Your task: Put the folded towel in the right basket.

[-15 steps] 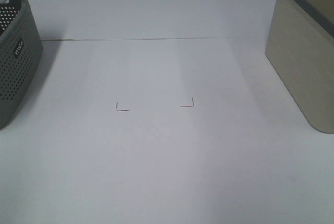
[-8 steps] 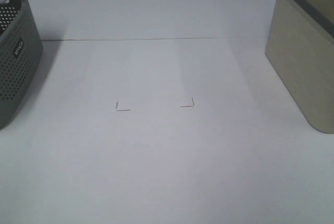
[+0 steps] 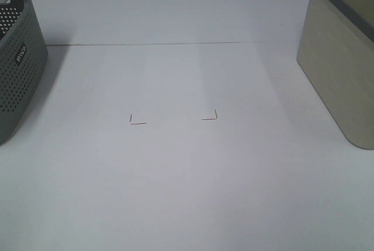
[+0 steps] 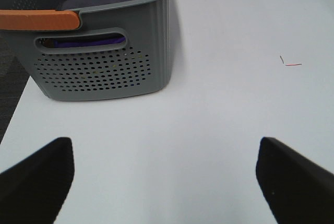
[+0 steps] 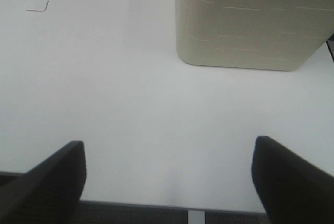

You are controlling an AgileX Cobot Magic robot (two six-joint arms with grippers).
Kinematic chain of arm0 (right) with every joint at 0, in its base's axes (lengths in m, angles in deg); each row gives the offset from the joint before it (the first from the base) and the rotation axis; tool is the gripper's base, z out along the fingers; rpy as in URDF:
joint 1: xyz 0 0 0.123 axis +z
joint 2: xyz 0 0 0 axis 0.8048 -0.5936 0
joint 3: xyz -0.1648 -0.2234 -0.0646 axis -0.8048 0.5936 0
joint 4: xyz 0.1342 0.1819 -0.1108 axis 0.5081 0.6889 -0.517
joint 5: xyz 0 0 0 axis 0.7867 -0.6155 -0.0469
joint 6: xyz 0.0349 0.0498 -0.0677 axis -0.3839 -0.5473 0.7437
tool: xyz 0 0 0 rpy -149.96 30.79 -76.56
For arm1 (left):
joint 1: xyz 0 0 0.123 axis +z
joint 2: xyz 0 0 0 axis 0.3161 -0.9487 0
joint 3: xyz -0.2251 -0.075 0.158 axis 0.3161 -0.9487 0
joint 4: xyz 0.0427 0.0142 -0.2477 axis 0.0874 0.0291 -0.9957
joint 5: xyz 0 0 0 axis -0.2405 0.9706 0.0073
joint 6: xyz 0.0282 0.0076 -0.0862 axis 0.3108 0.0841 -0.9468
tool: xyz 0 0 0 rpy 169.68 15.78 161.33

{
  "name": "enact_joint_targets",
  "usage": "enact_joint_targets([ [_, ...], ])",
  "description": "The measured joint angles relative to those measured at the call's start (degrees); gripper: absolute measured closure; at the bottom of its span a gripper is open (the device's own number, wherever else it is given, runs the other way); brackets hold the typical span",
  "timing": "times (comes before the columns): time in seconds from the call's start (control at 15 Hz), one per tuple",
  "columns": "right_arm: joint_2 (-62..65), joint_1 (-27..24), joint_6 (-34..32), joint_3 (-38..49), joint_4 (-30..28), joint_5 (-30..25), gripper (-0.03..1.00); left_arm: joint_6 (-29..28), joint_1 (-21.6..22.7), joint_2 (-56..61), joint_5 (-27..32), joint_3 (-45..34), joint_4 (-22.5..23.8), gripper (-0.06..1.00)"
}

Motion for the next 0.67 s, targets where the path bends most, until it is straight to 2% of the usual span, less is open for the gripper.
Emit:
enact_joint_targets([
  [0.67, 0.0, 0.0, -0.2, 0.5, 0.9, 1.3, 0.13, 0.0, 0.0, 0.0, 0.0, 0.0, 0.0, 0.06],
])
